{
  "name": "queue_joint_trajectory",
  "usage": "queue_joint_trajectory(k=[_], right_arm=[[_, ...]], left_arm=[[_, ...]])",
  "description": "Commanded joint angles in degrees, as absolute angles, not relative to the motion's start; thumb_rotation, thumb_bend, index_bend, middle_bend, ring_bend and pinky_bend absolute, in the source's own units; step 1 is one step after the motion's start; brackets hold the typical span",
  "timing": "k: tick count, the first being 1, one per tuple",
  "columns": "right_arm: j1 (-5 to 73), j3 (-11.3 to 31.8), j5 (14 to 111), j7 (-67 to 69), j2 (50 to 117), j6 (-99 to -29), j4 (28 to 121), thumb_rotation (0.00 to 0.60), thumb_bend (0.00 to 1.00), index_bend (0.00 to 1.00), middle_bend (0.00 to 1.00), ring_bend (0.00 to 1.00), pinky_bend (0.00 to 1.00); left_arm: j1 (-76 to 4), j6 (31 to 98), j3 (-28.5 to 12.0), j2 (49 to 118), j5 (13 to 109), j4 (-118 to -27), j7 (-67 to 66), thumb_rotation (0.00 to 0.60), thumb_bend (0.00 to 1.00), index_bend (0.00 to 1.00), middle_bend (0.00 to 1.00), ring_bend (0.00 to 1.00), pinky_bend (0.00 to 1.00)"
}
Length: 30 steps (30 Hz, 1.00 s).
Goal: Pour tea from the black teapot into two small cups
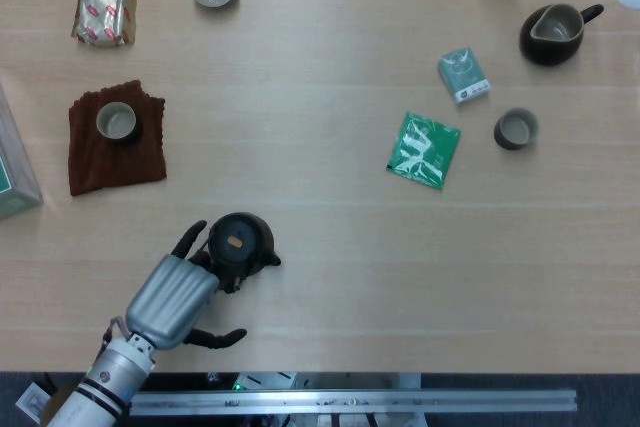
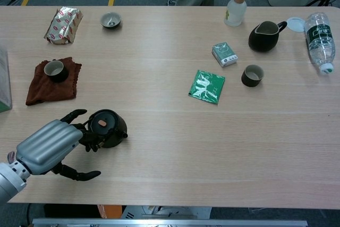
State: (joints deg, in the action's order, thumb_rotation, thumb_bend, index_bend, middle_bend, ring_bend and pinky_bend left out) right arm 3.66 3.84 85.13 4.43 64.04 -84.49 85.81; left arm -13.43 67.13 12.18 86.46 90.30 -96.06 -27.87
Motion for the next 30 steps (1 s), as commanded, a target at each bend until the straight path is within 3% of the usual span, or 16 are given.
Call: queue_joint_trajectory(k=[1, 10, 30], right_arm=[[3.67, 3.88, 85.06, 4.41, 64.05, -84.46, 85.81, 0.6, 0.26, 0.25, 0.23, 0.04, 0.06], [3.73, 4.14, 84.6, 4.38, 64.09, -84.28, 85.67, 0.6, 0.26, 0.25, 0.23, 0.04, 0.06], [3.53, 4.67, 83.41, 4.99, 64.11, -84.12, 85.06, 0.6, 0.26, 0.25, 0.23, 0.04, 0.06]], left_arm=[[-13.31, 67.28, 12.19, 86.79, 90.83, -95.51, -26.95, 0.295, 0.15, 0.5, 0.55, 0.39, 0.0], [-13.31, 67.83, 11.64, 87.78, 92.39, -93.82, -25.09, 0.301, 0.15, 0.64, 0.69, 0.48, 0.0], [-14.95, 66.15, 9.2, 88.52, 91.94, -94.34, -23.58, 0.288, 0.15, 0.81, 0.9, 0.68, 0.0]])
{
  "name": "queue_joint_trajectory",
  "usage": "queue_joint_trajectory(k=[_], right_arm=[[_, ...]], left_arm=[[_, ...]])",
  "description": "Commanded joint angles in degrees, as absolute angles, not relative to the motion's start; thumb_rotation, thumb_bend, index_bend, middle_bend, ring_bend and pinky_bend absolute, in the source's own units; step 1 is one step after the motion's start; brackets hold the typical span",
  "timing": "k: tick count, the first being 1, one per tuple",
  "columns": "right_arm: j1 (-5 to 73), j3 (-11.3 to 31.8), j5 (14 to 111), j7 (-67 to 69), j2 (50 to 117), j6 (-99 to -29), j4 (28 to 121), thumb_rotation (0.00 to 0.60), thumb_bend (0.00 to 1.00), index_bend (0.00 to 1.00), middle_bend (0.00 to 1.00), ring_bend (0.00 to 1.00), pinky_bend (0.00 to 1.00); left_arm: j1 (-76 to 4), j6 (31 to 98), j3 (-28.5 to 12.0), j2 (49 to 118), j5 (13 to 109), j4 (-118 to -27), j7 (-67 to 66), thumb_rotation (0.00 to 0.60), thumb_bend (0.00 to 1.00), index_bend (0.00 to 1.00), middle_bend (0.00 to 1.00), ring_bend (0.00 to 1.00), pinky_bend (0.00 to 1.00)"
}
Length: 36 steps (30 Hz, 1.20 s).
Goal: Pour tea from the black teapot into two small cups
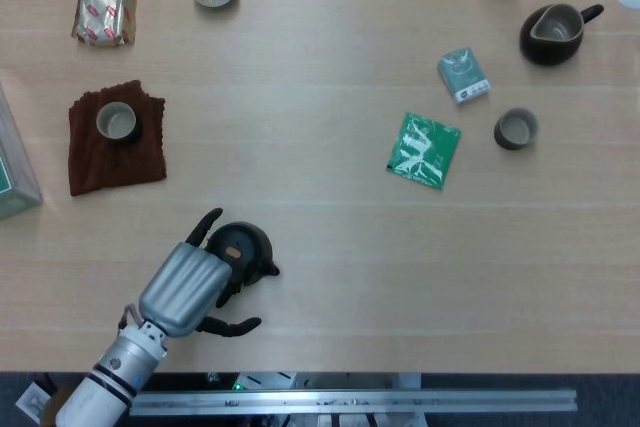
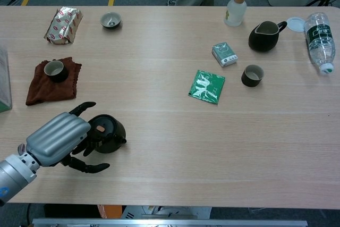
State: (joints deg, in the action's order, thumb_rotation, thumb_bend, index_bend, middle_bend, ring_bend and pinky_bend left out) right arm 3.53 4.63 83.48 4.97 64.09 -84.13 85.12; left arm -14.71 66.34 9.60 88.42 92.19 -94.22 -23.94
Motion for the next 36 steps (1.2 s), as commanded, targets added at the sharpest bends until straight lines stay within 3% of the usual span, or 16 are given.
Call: queue_joint_trajectory(k=[1, 14, 24, 36], right_arm=[[3.53, 4.69, 83.35, 5.02, 64.12, -84.08, 85.04, 0.6, 0.26, 0.25, 0.23, 0.04, 0.06], [3.45, 4.92, 82.83, 5.32, 64.23, -83.92, 84.61, 0.6, 0.26, 0.25, 0.23, 0.04, 0.06], [4.25, 5.16, 83.37, 4.63, 63.86, -83.33, 84.94, 0.6, 0.26, 0.25, 0.23, 0.04, 0.06], [6.84, 5.37, 85.28, 1.41, 62.27, -81.39, 87.07, 0.6, 0.26, 0.25, 0.23, 0.04, 0.06]], left_arm=[[-15.07, 66.06, 8.95, 88.59, 91.77, -94.32, -23.35, 0.279, 0.15, 0.81, 0.91, 0.69, 0.0], [-15.81, 66.17, 5.3, 89.88, 87.91, -94.13, -20.66, 0.145, 0.15, 0.92, 1.0, 0.79, 0.0], [-15.33, 68.62, 2.43, 90.34, 84.84, -95.11, -21.31, 0.182, 0.15, 0.96, 1.0, 0.83, 0.01], [-15.37, 72.0, -1.66, 89.88, 81.99, -95.73, -21.02, 0.153, 0.15, 0.99, 1.0, 0.86, 0.01]])
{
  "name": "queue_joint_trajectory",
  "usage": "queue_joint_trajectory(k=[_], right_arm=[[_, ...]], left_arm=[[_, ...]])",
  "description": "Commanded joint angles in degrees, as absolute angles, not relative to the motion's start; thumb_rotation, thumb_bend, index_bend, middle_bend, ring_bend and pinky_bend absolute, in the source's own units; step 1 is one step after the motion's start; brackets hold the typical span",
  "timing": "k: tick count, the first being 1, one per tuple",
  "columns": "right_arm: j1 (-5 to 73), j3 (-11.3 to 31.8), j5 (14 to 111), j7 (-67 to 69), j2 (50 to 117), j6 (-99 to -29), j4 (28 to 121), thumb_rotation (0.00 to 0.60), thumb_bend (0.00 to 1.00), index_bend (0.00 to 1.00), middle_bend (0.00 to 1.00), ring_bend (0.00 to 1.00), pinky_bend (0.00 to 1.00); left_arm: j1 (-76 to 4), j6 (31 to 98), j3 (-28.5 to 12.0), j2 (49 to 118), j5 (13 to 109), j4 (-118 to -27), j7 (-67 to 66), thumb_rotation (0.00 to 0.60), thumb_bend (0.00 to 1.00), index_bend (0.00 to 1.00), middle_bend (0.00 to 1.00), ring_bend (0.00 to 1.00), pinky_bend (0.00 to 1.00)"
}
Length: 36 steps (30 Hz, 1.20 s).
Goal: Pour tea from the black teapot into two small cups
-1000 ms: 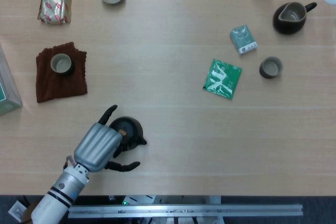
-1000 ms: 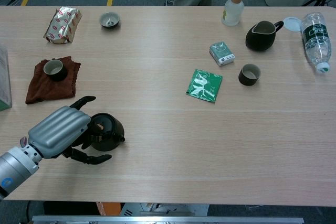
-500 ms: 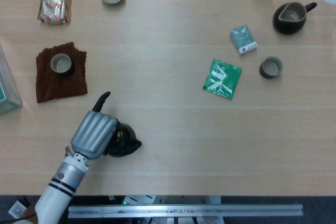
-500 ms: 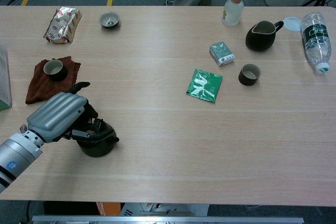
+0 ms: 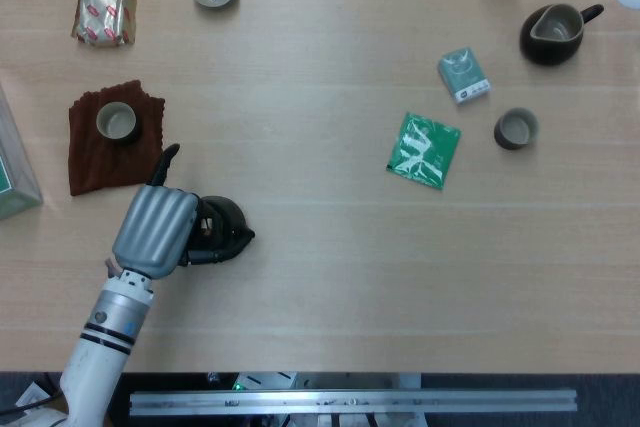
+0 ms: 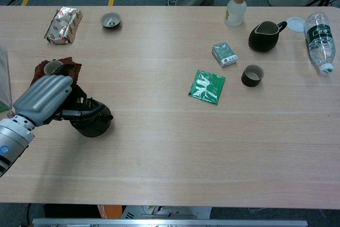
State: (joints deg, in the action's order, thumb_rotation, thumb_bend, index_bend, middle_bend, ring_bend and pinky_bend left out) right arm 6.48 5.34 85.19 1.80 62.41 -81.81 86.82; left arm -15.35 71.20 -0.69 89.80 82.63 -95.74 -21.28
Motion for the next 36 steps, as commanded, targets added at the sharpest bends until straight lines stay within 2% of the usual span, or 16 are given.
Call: queue_joint_trajectory(k=[1, 3, 8, 12, 24, 27, 32, 34, 36], right_arm=[[7.02, 5.34, 85.35, 1.19, 62.22, -81.16, 87.16, 0.6, 0.26, 0.25, 0.23, 0.04, 0.06], [7.42, 5.26, 85.53, 0.63, 62.07, -80.68, 87.4, 0.6, 0.26, 0.25, 0.23, 0.04, 0.06], [8.29, 5.21, 85.95, -0.51, 61.82, -79.9, 88.18, 0.6, 0.26, 0.25, 0.23, 0.04, 0.06], [8.82, 5.14, 86.03, -1.29, 61.74, -79.36, 88.86, 0.6, 0.26, 0.25, 0.23, 0.04, 0.06], [9.49, 4.77, 85.94, -2.93, 61.68, -78.73, 89.79, 0.6, 0.26, 0.25, 0.23, 0.04, 0.06], [9.74, 4.64, 86.0, -3.32, 61.72, -78.43, 89.84, 0.6, 0.26, 0.25, 0.23, 0.04, 0.06], [10.17, 4.52, 86.09, -3.86, 61.81, -78.02, 89.99, 0.6, 0.26, 0.25, 0.23, 0.04, 0.06], [10.27, 4.48, 86.07, -3.97, 61.85, -77.93, 90.04, 0.6, 0.26, 0.25, 0.23, 0.04, 0.06], [10.35, 4.44, 85.95, -4.14, 61.88, -77.8, 90.05, 0.6, 0.26, 0.25, 0.23, 0.04, 0.06]], left_arm=[[-15.4, 72.29, -2.07, 89.87, 81.73, -95.7, -20.93, 0.165, 0.15, 0.99, 1.0, 0.86, 0.01], [-15.47, 72.84, -2.93, 89.74, 81.09, -95.77, -20.96, 0.206, 0.15, 0.99, 1.0, 0.87, 0.01], [-15.61, 74.3, -4.9, 89.61, 79.7, -96.16, -20.94, 0.247, 0.15, 1.0, 1.0, 0.87, 0.01], [-15.75, 75.29, -6.6, 89.77, 78.14, -96.38, -20.7, 0.316, 0.15, 1.0, 1.0, 0.89, 0.03], [-15.78, 77.4, -9.07, 89.12, 75.46, -96.35, -18.67, 0.328, 0.31, 0.98, 1.0, 0.88, 0.04], [-15.82, 77.63, -9.04, 88.99, 75.27, -96.27, -18.65, 0.388, 0.33, 0.96, 1.0, 0.87, 0.04], [-15.86, 78.12, -8.85, 88.91, 75.16, -96.17, -19.0, 0.554, 0.37, 0.94, 1.0, 0.86, 0.04], [-15.83, 78.21, -8.79, 88.89, 75.0, -96.24, -18.89, 0.589, 0.39, 0.93, 1.0, 0.86, 0.04], [-15.86, 78.28, -8.89, 88.85, 74.8, -96.31, -18.59, 0.595, 0.39, 0.92, 1.0, 0.86, 0.04]])
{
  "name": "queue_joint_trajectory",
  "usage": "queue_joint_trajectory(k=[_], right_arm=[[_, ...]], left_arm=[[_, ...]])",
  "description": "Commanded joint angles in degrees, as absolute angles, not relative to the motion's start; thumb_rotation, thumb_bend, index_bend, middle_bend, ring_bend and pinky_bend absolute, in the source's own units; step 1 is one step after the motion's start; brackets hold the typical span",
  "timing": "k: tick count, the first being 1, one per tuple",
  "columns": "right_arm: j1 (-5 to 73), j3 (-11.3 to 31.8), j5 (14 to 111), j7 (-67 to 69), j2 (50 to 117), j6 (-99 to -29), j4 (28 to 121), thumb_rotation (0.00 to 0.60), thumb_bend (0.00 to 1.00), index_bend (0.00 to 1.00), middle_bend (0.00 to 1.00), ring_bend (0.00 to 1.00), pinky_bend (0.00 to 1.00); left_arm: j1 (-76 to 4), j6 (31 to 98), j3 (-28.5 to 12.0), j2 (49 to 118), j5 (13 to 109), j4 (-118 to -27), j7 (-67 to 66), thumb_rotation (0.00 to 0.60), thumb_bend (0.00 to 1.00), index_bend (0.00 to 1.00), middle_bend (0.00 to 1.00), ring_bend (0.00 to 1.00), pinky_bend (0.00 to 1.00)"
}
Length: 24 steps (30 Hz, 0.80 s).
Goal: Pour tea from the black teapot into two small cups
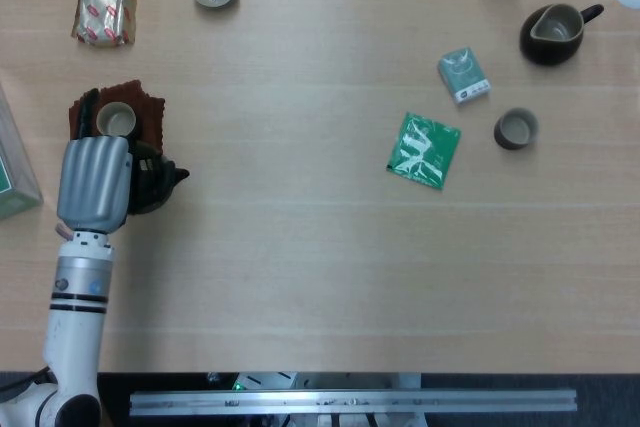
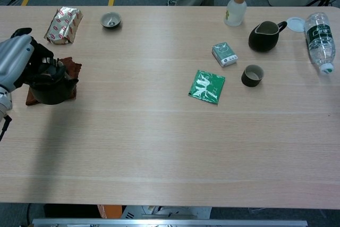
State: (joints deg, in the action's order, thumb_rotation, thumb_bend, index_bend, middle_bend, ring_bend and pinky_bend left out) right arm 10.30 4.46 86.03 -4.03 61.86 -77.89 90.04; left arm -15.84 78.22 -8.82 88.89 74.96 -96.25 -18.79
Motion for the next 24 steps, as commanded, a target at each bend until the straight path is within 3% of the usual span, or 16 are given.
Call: queue_joint_trajectory(k=[1, 15, 20, 24], right_arm=[[10.39, 4.43, 85.87, -4.23, 61.88, -77.73, 90.05, 0.6, 0.26, 0.25, 0.23, 0.04, 0.06], [14.45, 4.09, 85.99, -9.05, 61.19, -71.61, 90.97, 0.6, 0.26, 0.25, 0.23, 0.04, 0.09], [18.29, 4.28, 85.63, -11.2, 61.76, -65.88, 92.17, 0.6, 0.26, 0.25, 0.23, 0.06, 0.18], [21.94, 4.59, 83.9, -13.7, 63.53, -60.07, 92.46, 0.6, 0.26, 0.25, 0.25, 0.07, 0.18]], left_arm=[[-15.88, 78.34, -8.92, 88.82, 74.77, -96.32, -18.53, 0.594, 0.39, 0.92, 1.0, 0.86, 0.04], [-16.16, 78.87, -7.54, 86.62, 77.34, -98.34, -18.22, 0.592, 0.39, 0.92, 1.0, 0.85, 0.04], [-16.2, 79.06, -6.68, 85.64, 78.78, -99.78, -18.56, 0.592, 0.39, 0.91, 1.0, 0.85, 0.04], [-16.23, 79.15, -6.02, 84.95, 79.81, -101.08, -19.03, 0.591, 0.39, 0.91, 1.0, 0.85, 0.04]])
